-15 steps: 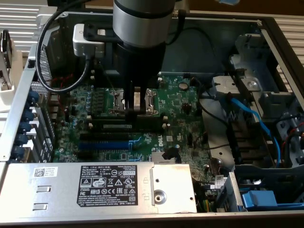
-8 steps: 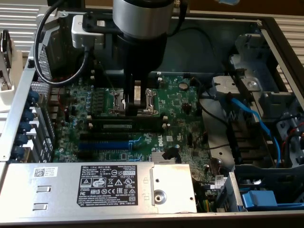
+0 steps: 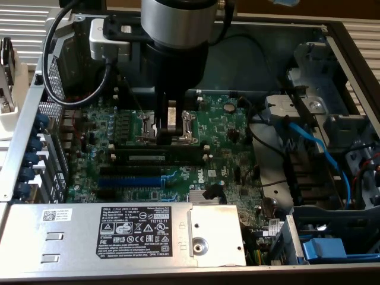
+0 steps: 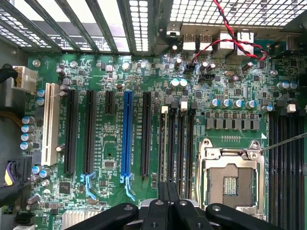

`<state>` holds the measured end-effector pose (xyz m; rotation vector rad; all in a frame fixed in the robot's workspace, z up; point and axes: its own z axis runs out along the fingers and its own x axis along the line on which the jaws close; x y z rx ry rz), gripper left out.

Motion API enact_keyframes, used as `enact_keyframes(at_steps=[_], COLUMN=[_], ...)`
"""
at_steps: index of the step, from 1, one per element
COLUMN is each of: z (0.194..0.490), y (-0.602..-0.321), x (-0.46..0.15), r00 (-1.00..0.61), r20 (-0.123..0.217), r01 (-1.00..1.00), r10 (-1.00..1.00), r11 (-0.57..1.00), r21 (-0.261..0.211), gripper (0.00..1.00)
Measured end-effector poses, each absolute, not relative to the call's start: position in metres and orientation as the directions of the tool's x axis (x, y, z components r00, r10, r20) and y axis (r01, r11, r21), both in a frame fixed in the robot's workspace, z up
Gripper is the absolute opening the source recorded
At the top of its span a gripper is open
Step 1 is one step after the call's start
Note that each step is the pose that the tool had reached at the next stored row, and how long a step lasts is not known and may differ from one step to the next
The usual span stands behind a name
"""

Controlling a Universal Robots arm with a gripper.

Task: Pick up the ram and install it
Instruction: 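Press down the ram until it locks into place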

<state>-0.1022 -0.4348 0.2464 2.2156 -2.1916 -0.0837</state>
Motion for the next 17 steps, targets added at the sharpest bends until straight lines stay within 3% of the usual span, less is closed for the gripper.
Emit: enact_keyframes(at_steps=[6,17], z=[0.2465,0.2463], y=[-0.4348,-0.4348], x=[-0.1022,-0.1022], r00=[0.008,-0.165], r20=[-0.021,-0.021], r01=[-0.998,-0.985], r10=[-1.000,-0.986], r11=[-0.010,0.163], r21=[0.055,0.055], gripper=[0.10,0.10])
